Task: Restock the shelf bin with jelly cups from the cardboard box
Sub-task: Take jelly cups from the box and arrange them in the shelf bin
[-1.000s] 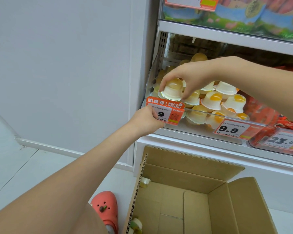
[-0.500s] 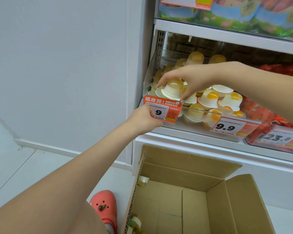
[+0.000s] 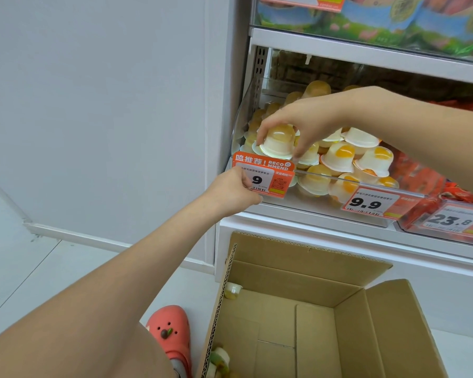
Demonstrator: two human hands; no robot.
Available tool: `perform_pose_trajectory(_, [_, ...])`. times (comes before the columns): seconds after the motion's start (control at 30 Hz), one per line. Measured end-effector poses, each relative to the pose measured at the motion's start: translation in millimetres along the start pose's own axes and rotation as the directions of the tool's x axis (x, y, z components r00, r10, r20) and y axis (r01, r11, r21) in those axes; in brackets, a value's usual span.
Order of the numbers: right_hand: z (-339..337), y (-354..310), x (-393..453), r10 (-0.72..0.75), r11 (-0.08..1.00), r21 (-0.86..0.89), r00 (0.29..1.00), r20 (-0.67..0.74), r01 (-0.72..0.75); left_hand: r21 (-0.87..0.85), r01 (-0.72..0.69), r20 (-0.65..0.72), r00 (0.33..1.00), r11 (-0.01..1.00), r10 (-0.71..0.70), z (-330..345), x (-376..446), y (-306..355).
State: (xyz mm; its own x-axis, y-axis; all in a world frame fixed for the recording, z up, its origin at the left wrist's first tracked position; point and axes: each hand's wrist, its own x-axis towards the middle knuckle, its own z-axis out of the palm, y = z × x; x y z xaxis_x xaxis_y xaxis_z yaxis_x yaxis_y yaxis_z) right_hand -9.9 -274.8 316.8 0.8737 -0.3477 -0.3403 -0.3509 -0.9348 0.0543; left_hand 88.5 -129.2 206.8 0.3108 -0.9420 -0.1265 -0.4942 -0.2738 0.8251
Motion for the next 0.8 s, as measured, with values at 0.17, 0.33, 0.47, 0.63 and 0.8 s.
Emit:
perform_pose_trajectory(0.17, [9,7,-9,-0.017,0.994,0.108,0.998,-0.065,0.024,-0.014,0.007,0.009,1.000,1.000,-0.007,-1,-1,-1])
perform_pose_trajectory(0.33, [11,11,-18,-0.004,0.991,0.133,0.991,-0.135,0.023,0.000,0.012,-0.002,1.000,1.000,-0.012,1,0,-2])
perform_pose_trajectory(0.47, [16,8,-39,0.015,0.992,0.122,0.954,-0.299,0.023,0.022,0.027,-0.014,1.000,0.999,-0.027,3,0,-3])
perform_pose_trajectory(0.63, [49,-18,-88,-0.058,0.970,0.174,0.859,-0.509,0.168,-0.016,0.092,0.117,0.989,0.996,-0.090,8,-13,-9])
perform_pose_trajectory(0.8, [154,-32,-100,-0.036,0.889,0.429,0.960,-0.278,0.158,0.056,0.024,0.389,0.920,0.998,-0.044,25,-41,-41])
